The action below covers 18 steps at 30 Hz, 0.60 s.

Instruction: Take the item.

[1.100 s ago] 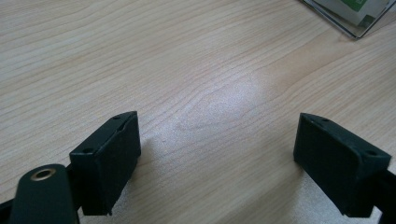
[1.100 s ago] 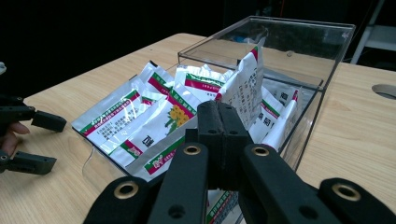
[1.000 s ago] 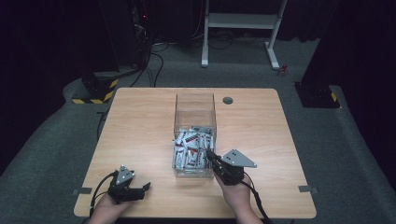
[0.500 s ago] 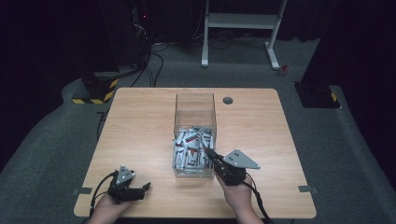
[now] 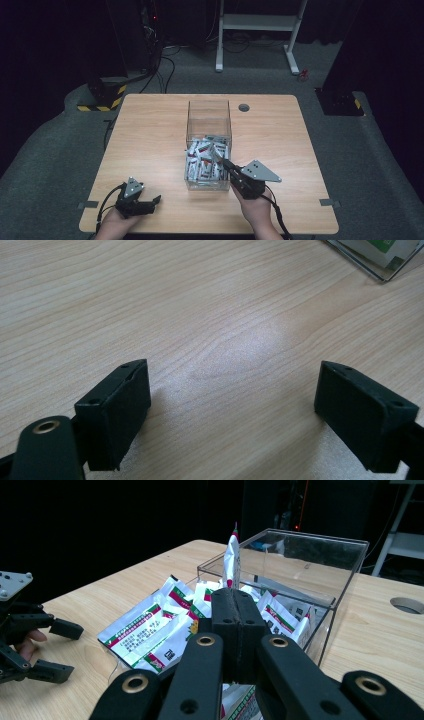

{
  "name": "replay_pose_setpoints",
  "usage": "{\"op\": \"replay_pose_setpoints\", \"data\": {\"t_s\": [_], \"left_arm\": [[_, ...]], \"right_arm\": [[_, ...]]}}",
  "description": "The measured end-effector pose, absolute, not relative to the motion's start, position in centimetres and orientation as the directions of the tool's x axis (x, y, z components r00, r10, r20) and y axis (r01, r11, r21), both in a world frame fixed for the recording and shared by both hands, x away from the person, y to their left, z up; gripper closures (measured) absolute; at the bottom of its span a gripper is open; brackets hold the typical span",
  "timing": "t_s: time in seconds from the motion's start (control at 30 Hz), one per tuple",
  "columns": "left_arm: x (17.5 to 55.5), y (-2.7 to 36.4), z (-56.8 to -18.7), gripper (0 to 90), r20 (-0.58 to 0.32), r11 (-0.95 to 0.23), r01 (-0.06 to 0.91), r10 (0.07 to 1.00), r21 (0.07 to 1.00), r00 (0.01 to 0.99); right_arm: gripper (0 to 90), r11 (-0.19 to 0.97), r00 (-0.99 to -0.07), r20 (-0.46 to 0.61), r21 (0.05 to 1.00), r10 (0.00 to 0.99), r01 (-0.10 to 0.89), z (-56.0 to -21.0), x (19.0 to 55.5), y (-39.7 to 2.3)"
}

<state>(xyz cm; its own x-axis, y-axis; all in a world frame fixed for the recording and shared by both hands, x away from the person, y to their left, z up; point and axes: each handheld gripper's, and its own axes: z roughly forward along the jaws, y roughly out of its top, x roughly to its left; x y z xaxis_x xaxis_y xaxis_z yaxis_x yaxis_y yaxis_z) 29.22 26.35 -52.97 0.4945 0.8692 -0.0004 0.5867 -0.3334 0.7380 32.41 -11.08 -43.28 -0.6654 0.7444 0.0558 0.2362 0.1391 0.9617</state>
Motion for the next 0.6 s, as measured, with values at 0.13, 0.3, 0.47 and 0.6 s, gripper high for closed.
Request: {"op": "replay_pose_setpoints", "data": {"t_s": [0.13, 0.3, 0.47, 0.6], "left_arm": [[29.22, 26.34, -52.97, 15.2, -0.002, -0.332, 0.587, 0.870, 0.738, 0.493], [29.23, 26.35, -52.97, 15.2, -0.001, -0.331, 0.587, 0.871, 0.739, 0.492], [29.23, 26.35, -52.97, 15.2, -0.001, -0.331, 0.587, 0.871, 0.739, 0.492], [29.23, 26.35, -52.98, 15.2, -0.002, -0.330, 0.587, 0.871, 0.739, 0.492]], "right_arm": [[90.0, 0.133, -0.664, 0.057, 0.963, 0.746, 0.233, -43.11, 32.34, -11.20], [90.0, 0.131, -0.666, 0.056, 0.965, 0.744, 0.226, -42.98, 32.27, -11.25], [90.0, 0.134, -0.668, 0.050, 0.966, 0.742, 0.221, -42.88, 32.19, -11.30], [90.0, 0.137, -0.672, 0.045, 0.967, 0.739, 0.215, -42.80, 32.13, -11.38]]}}
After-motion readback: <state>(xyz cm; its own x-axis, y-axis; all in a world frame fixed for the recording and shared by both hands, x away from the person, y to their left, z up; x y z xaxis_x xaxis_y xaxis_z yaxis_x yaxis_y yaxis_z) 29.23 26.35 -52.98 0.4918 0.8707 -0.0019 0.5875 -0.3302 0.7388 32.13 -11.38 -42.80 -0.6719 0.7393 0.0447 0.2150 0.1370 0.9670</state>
